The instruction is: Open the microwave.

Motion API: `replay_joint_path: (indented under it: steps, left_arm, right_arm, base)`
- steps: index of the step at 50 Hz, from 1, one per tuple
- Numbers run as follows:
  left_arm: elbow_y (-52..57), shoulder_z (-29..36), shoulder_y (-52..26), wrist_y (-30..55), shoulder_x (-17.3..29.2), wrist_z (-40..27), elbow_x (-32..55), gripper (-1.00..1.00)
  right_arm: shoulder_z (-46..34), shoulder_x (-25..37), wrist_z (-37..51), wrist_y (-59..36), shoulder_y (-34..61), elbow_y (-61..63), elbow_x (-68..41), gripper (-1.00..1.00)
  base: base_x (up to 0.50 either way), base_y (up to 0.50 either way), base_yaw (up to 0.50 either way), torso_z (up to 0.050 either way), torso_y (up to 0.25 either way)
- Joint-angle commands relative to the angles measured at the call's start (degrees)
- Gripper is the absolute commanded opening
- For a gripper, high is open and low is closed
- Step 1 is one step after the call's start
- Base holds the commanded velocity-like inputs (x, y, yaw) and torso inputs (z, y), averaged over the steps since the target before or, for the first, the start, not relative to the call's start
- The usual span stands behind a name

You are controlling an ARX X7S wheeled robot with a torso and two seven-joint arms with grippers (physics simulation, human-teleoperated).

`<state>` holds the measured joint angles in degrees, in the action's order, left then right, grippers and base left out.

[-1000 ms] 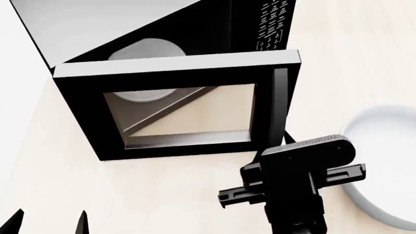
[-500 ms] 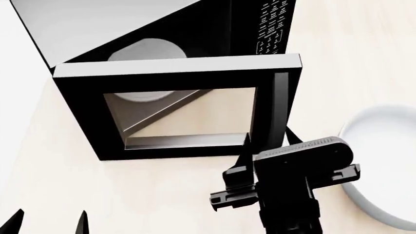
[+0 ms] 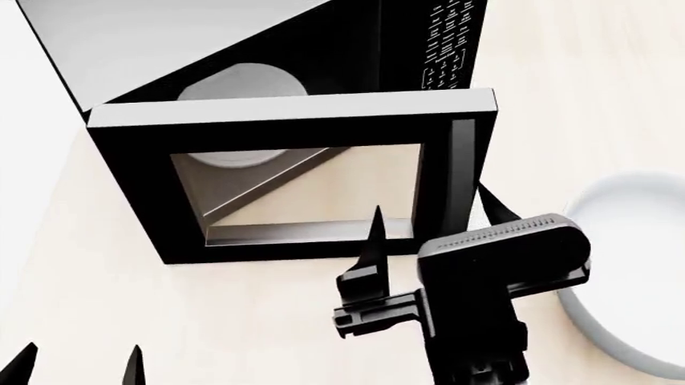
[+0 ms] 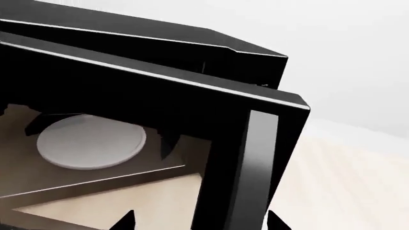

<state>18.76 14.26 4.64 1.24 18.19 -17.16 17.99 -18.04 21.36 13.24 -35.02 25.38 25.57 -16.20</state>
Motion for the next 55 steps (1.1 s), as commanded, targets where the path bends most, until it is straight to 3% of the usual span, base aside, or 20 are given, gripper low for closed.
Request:
replay_joint_path:
  steps: [1, 15, 29, 42, 48, 51, 55]
  left_arm:
    - [-0.1, 0.19, -0.09, -0.2, 0.14, -0.14, 0.04, 1.0]
    - [-0.1, 0.41, 0.01, -0.49, 0.36, -0.31, 0.11, 1.0]
    - [0.29, 0.58, 0.09, -0.39, 0.59, -0.55, 0.47, 1.0]
    - [0.57, 0.8, 0.2, -0.32, 0.83, -0.69, 0.77, 1.0]
    - [0.42, 0.94, 0.16, -0.48, 0.86, -0.71, 0.8, 1.0]
    - [0.31, 1.04, 0.12, -0.51, 0.85, -0.72, 0.8, 1.0]
    - [0.47, 1.12, 0.19, -0.49, 0.92, -0.83, 0.8, 1.0]
  right_arm:
    - [2.22, 0.79, 0.5, 0.16, -0.72, 1.42, -1.21, 1.0]
    - [4.43, 2.21, 2.21, -3.0, -1.98, 8.24, -3.0, 1.0]
    - [6.92, 4.08, 6.25, -16.25, 2.21, 22.96, -7.22, 1.0]
    - [12.0, 0.47, 7.75, -37.75, 19.6, 28.87, -17.48, 1.0]
    - [13.51, -1.33, 6.67, -43.41, 27.43, 25.82, -20.88, 1.0]
    - [11.2, -0.09, 9.78, -42.54, 29.97, 25.52, -17.41, 1.0]
    - [11.24, -0.45, 7.3, -42.92, 32.74, 21.49, -18.96, 1.0]
  base:
    - [0.0, 0.0, 0.0, 0.0, 0.0]
    - [0.0, 0.0, 0.0, 0.0, 0.0]
    - [0.0, 0.0, 0.0, 0.0, 0.0]
    - [0.0, 0.0, 0.0, 0.0, 0.0]
    - [0.0, 0.0, 0.0, 0.0, 0.0]
    - [0.0, 0.0, 0.0, 0.0, 0.0]
    - [0.0, 0.0, 0.0, 0.0, 0.0]
